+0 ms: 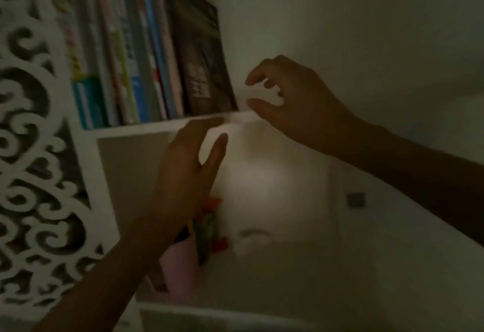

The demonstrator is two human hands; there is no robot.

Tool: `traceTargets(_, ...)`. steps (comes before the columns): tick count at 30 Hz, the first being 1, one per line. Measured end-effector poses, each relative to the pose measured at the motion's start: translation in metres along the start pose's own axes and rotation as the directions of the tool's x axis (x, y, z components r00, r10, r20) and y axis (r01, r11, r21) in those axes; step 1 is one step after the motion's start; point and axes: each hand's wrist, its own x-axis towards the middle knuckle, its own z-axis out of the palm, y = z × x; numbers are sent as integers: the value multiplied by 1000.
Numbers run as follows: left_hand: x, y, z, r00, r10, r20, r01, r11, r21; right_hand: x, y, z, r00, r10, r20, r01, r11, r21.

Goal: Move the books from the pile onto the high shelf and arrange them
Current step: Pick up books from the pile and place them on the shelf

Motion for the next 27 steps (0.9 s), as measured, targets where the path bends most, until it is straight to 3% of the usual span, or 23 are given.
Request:
traceTargets(3,-56,29,44,984,55,172,-27,987,-158,-95,20,-39,996,-4,91,29,961,-274)
traceTargets(5,-95,47,81,960,83,269,-15,969,-245,-163,37,-65,970,153,188,-77,930,-360)
traceTargets(8,-157,80,139,877,34,479,171,910,-377,-268,68,-108,858,427,285,-266,845,-464)
traceTargets(9,-177,93,159,835,41,548,223,886,-407,-302,79,-124,788,537,302,-345,790,-507)
traceTargets(12,-226,137,215,694,82,716,358,823,-441,-394,104,-169,472,831,294,-586,545,-599)
traceTargets(14,-251,167,250,619,127,775,408,791,-455,-444,117,-196,290,920,266,-649,393,-651)
traceTargets(17,-279,212,301,532,150,834,460,775,-433,-507,136,-233,93,973,210,-683,216,-698)
traceTargets(20,-303,256,350,409,149,900,499,789,-358,-567,161,-262,19,990,137,-747,105,-656)
traceTargets(23,-322,301,395,311,108,944,531,804,-267,-623,193,-283,15,999,34,-805,33,-593)
traceTargets(25,-334,327,421,229,69,971,531,827,-184,-647,214,-293,-65,998,-13,-828,-61,-557)
traceTargets(27,-349,343,439,193,80,978,475,865,-165,-667,232,-296,-120,993,-22,-830,-112,-546)
